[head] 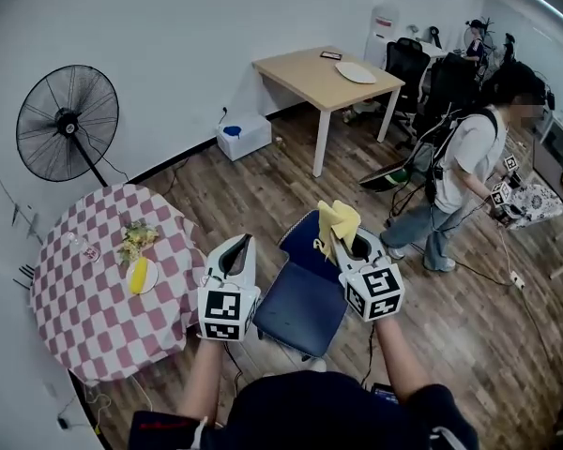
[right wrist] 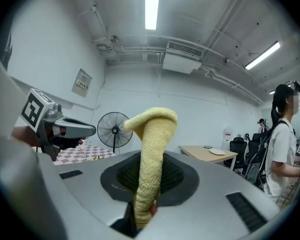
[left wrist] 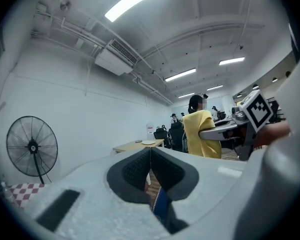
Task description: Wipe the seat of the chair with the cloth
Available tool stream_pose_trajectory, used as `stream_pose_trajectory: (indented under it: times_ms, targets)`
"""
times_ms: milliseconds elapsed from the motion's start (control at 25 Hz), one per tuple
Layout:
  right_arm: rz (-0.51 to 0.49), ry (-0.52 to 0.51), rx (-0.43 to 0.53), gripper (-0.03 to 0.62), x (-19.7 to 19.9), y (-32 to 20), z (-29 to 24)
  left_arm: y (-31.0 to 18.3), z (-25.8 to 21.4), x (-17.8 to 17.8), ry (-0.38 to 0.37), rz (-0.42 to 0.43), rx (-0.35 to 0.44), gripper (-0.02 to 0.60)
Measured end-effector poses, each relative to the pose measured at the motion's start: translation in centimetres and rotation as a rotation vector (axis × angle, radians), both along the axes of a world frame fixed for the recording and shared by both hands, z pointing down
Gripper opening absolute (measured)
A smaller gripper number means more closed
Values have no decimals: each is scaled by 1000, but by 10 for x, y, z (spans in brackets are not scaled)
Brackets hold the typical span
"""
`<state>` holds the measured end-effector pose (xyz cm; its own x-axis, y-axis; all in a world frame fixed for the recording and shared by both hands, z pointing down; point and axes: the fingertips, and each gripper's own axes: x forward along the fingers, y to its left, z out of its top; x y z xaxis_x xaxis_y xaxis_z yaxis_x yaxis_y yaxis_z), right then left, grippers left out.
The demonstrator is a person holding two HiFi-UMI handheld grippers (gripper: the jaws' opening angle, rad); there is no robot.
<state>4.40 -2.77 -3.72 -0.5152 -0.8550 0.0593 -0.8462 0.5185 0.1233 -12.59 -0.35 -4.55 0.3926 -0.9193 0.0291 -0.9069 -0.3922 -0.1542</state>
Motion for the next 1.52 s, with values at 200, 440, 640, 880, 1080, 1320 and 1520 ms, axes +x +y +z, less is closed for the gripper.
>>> stream_pose_trajectory:
  times_ms: [200, 440, 640, 880, 1080, 1320, 1520]
  targets:
    - [11, 4, 31, 48, 7, 2, -13, 2, -10, -1, -7, -6, 26, 18]
    - [6, -15, 29, 48, 11, 2, -12, 0, -17, -1, 0, -22, 53, 18]
    - [12, -5, 33, 48, 14, 1, -7, 1, -20, -1, -2, -37, 63, 18]
    - [12, 5, 35, 48, 18, 0, -5, 4, -24, 2, -7, -42, 81, 18]
    - [8, -2, 43, 49, 20, -2, -7, 2, -22, 3, -18, -53, 89, 18]
    - [22, -9, 27, 48, 27, -9, -3, -2, -19, 6, -26, -58, 80, 18]
    - [31, -5, 28, 48, 27, -12, -1, -4, -14, 5, -29, -52, 74, 18]
